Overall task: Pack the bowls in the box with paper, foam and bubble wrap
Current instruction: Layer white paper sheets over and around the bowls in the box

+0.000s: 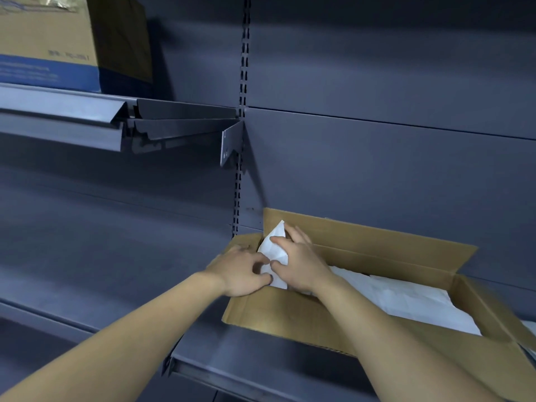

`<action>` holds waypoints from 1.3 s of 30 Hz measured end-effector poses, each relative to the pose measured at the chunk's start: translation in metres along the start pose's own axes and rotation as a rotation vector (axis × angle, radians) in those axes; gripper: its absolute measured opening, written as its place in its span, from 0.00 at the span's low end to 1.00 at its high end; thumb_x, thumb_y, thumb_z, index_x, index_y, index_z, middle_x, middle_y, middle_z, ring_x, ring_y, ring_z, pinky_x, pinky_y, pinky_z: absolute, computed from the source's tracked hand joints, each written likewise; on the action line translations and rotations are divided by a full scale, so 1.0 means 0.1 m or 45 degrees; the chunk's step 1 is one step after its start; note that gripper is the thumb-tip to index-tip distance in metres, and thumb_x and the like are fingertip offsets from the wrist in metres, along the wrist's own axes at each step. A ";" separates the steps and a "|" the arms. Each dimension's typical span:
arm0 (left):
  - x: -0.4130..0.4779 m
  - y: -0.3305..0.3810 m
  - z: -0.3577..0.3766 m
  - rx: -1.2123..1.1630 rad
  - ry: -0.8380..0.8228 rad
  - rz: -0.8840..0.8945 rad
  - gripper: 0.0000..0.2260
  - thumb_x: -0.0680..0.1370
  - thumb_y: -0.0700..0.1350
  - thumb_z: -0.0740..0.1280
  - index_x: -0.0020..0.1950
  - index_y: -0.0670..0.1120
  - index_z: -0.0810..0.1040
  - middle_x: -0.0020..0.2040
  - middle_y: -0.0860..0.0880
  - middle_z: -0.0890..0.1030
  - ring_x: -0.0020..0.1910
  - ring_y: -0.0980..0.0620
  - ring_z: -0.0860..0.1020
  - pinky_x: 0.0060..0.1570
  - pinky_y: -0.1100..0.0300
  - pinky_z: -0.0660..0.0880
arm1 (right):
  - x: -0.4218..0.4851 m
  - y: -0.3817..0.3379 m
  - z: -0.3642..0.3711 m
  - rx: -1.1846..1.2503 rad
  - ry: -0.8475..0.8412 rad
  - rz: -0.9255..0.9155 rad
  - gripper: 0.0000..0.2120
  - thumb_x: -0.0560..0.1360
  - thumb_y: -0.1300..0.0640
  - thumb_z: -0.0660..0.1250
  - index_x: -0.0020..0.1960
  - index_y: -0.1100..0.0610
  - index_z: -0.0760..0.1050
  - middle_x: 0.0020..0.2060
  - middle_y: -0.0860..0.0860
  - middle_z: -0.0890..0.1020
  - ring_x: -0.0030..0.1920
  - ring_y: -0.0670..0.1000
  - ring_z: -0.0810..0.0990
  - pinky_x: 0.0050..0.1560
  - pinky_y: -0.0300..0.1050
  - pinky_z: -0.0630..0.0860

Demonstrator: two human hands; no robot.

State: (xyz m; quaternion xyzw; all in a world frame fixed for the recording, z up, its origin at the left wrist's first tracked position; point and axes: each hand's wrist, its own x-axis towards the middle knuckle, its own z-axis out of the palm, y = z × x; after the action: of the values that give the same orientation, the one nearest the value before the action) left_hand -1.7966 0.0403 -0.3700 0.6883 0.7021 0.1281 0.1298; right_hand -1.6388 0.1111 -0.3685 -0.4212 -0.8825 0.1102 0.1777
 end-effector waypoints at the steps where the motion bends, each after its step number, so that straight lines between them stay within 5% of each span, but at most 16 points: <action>1: 0.00 0.01 -0.01 0.044 0.005 0.009 0.21 0.78 0.59 0.59 0.71 0.60 0.71 0.62 0.55 0.74 0.76 0.53 0.55 0.69 0.50 0.63 | 0.02 0.00 0.03 0.024 -0.003 0.042 0.26 0.78 0.50 0.63 0.75 0.51 0.65 0.80 0.50 0.51 0.79 0.52 0.48 0.75 0.51 0.57; 7: 0.01 0.02 -0.02 0.252 -0.057 0.030 0.19 0.79 0.61 0.54 0.65 0.59 0.75 0.67 0.53 0.75 0.77 0.52 0.54 0.71 0.47 0.58 | 0.05 0.05 0.17 -0.020 -0.125 0.248 0.25 0.79 0.44 0.62 0.74 0.50 0.68 0.79 0.52 0.52 0.78 0.55 0.53 0.72 0.50 0.61; 13: 0.02 0.03 0.00 0.401 0.070 0.197 0.18 0.80 0.58 0.51 0.52 0.56 0.81 0.55 0.54 0.81 0.68 0.52 0.66 0.68 0.50 0.59 | 0.08 -0.05 0.04 -0.359 0.144 0.152 0.24 0.75 0.41 0.65 0.70 0.45 0.70 0.67 0.52 0.66 0.67 0.56 0.64 0.64 0.50 0.66; 16: 0.02 0.03 0.06 0.315 0.064 0.262 0.21 0.78 0.58 0.48 0.49 0.55 0.80 0.52 0.55 0.80 0.62 0.52 0.73 0.64 0.51 0.66 | 0.12 -0.06 0.03 -0.349 0.182 0.001 0.19 0.77 0.50 0.63 0.68 0.48 0.74 0.64 0.51 0.69 0.63 0.55 0.67 0.60 0.48 0.68; 22: -0.04 0.08 0.11 0.237 0.064 0.291 0.19 0.82 0.53 0.49 0.44 0.50 0.78 0.41 0.50 0.81 0.42 0.50 0.76 0.52 0.57 0.62 | 0.22 0.04 0.14 -0.231 -0.261 -0.041 0.17 0.80 0.59 0.55 0.66 0.55 0.75 0.68 0.52 0.73 0.68 0.55 0.70 0.62 0.52 0.72; 25: -0.06 0.09 0.12 0.250 0.056 0.304 0.19 0.83 0.53 0.48 0.44 0.50 0.77 0.42 0.50 0.81 0.43 0.50 0.75 0.58 0.56 0.62 | 0.24 0.07 0.16 -0.185 -0.327 0.002 0.18 0.82 0.56 0.54 0.70 0.52 0.71 0.72 0.52 0.69 0.69 0.55 0.69 0.62 0.53 0.72; 32: -0.06 0.03 0.12 0.175 0.065 0.313 0.19 0.82 0.53 0.50 0.49 0.51 0.79 0.47 0.52 0.82 0.48 0.51 0.77 0.55 0.57 0.61 | 0.35 0.03 0.14 -0.219 0.080 0.193 0.14 0.81 0.53 0.57 0.62 0.58 0.71 0.61 0.56 0.76 0.62 0.57 0.71 0.49 0.48 0.69; 39: -0.09 -0.02 0.18 0.227 0.021 0.394 0.25 0.82 0.59 0.44 0.57 0.54 0.79 0.58 0.58 0.81 0.60 0.57 0.74 0.73 0.54 0.50 | 0.33 0.09 0.19 -0.425 -0.021 -0.061 0.17 0.82 0.50 0.54 0.67 0.51 0.73 0.65 0.51 0.70 0.64 0.55 0.67 0.58 0.48 0.67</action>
State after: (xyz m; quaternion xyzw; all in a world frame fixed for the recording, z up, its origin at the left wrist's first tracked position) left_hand -1.7917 0.0309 -0.3879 0.7958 0.5975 0.0893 0.0412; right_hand -1.6593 0.1416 -0.3821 -0.4228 -0.8998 -0.0388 0.1004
